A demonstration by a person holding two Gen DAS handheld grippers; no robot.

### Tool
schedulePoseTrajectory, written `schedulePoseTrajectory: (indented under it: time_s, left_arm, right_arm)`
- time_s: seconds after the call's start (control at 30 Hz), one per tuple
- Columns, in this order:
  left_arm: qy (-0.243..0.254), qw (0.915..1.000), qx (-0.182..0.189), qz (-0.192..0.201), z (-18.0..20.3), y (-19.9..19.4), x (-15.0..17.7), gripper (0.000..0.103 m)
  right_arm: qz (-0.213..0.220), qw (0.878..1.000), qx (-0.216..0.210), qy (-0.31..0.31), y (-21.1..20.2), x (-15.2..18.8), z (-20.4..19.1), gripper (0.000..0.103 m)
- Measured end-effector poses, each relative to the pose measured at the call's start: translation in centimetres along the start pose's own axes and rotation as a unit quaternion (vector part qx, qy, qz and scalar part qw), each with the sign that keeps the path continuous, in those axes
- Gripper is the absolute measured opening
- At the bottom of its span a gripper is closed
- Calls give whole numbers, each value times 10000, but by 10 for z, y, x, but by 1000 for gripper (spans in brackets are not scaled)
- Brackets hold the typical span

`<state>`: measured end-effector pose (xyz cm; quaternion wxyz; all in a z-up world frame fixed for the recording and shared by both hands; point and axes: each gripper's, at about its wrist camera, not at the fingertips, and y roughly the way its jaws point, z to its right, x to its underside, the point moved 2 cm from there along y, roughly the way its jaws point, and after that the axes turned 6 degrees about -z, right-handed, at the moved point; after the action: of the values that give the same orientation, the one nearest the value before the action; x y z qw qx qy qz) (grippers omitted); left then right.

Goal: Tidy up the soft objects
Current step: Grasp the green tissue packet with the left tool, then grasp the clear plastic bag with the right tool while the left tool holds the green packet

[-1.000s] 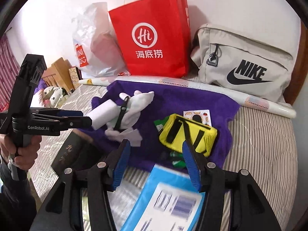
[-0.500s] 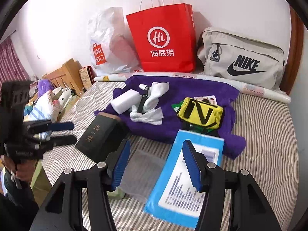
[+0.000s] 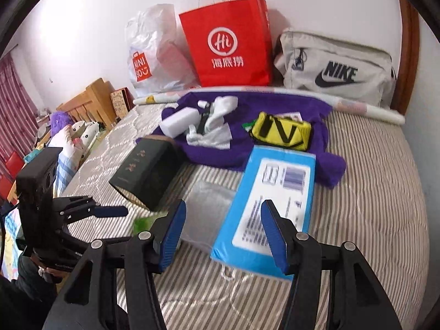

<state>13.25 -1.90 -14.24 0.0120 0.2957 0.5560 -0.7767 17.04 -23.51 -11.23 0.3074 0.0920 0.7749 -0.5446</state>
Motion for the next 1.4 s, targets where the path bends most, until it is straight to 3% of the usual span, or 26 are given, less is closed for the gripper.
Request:
schedulePoseTrajectory:
  time_s: [0.37,0.6,0.8,0.87,1.03,1.27,1.4]
  left_arm:
    - [607,9980,174,-14,5,17,3,69]
    - [900,9956,-239,-145,12,31,1,71]
    - [800,9960,-371,-172,16,39,2,71]
    - [841,9955,-420,-110,18,38,4,62]
    - [707,9962,-516,-47,13,25,11,61]
    - [267,9968,-743,-127,-8,-1,42,61]
    - [-95,9965,-829,-13,-27,-14,56,61]
  right_arm:
    - [-120,9999,44,-58,4,10,-1,57]
    - [-218,9997,88,-112,9,14,-5,56]
    - [-232,9997,60,-93,7,19,-7,57]
    - [-243,9997,47,-74,6,20,-7,57]
    - [-222,9995,-17,-214,4,22,-16,57]
    - [-175,9953,216,-924,14,25,-50,56]
    - [-343,9888,356,-1409,34,32,-72,49]
